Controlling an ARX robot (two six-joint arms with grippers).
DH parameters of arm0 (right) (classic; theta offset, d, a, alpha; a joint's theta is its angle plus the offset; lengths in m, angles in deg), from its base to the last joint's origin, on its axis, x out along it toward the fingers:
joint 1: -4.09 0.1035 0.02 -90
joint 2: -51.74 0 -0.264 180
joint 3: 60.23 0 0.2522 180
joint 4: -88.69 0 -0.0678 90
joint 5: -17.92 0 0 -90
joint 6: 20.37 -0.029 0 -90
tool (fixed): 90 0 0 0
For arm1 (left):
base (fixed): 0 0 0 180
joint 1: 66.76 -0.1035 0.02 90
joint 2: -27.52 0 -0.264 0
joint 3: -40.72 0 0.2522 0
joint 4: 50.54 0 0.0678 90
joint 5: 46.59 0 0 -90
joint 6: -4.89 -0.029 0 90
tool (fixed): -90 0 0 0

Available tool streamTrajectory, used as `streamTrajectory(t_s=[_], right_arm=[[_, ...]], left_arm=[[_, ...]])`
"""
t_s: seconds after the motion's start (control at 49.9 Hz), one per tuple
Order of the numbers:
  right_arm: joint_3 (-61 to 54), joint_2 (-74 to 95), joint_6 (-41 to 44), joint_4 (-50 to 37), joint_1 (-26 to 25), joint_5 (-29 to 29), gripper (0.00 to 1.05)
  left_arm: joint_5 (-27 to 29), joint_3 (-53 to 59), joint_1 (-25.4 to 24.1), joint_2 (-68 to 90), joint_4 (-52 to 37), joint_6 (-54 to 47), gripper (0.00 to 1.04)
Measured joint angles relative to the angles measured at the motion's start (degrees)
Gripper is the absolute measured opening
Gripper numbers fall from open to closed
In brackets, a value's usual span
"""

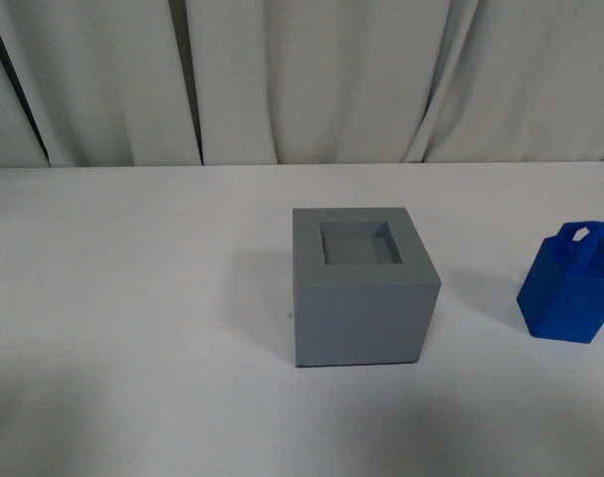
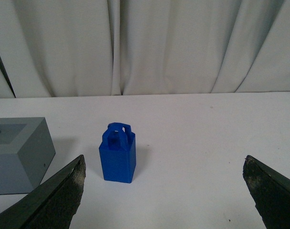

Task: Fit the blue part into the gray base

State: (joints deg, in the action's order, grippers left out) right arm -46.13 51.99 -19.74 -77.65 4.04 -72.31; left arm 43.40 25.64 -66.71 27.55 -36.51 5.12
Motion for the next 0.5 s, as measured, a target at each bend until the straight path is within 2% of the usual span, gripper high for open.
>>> streamTrajectory(t_s=[0.501], right_arm=[[0.0,0.0,0.0,0.0,0.0,0.0,0.97]], left_arm=[[0.0,0.0,0.0,0.0,0.0,-0.02,0.99]])
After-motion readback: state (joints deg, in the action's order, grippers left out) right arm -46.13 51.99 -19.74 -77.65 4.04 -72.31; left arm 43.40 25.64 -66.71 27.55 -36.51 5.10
